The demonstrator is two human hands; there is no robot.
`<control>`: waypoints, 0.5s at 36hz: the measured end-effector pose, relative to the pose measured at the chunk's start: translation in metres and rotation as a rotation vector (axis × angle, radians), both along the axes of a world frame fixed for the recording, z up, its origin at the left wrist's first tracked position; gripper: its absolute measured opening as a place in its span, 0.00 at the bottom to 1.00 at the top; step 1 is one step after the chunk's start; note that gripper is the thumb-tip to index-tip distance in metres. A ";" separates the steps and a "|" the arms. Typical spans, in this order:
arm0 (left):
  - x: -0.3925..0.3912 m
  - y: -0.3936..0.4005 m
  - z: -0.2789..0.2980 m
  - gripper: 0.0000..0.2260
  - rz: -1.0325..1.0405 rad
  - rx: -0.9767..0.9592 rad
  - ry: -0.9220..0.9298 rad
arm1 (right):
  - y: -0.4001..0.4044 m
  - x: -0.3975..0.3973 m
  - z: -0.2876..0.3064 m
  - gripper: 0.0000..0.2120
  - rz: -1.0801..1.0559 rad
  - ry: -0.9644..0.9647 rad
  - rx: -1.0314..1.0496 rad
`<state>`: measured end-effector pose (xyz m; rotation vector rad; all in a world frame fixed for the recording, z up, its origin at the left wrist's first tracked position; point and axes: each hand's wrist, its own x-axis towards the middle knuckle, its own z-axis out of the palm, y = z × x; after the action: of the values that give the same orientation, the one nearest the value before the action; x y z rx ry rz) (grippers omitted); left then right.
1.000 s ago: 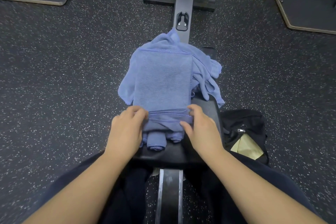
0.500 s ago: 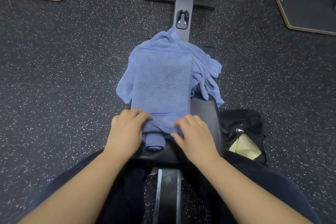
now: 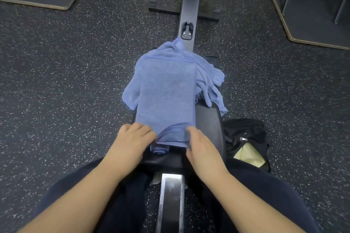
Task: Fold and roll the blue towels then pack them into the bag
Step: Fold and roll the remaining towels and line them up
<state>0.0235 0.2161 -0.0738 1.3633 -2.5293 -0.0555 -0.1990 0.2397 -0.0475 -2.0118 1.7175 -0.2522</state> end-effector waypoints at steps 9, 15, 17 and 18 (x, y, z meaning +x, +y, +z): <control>0.005 0.009 -0.004 0.29 -0.065 0.171 -0.010 | 0.004 0.002 -0.016 0.21 0.031 0.184 -0.150; 0.005 0.011 -0.014 0.18 -0.054 0.127 -0.064 | 0.003 -0.005 -0.027 0.18 0.084 0.204 -0.292; 0.004 0.011 -0.015 0.14 -0.044 0.110 -0.091 | 0.002 -0.005 -0.031 0.17 0.076 0.228 -0.334; 0.004 0.011 -0.014 0.12 -0.034 0.108 -0.097 | 0.003 -0.004 -0.033 0.17 0.073 0.234 -0.353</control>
<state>0.0273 0.2274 -0.0878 1.3943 -2.6651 -0.1378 -0.2033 0.2427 -0.0803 -2.4370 1.8368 -0.3257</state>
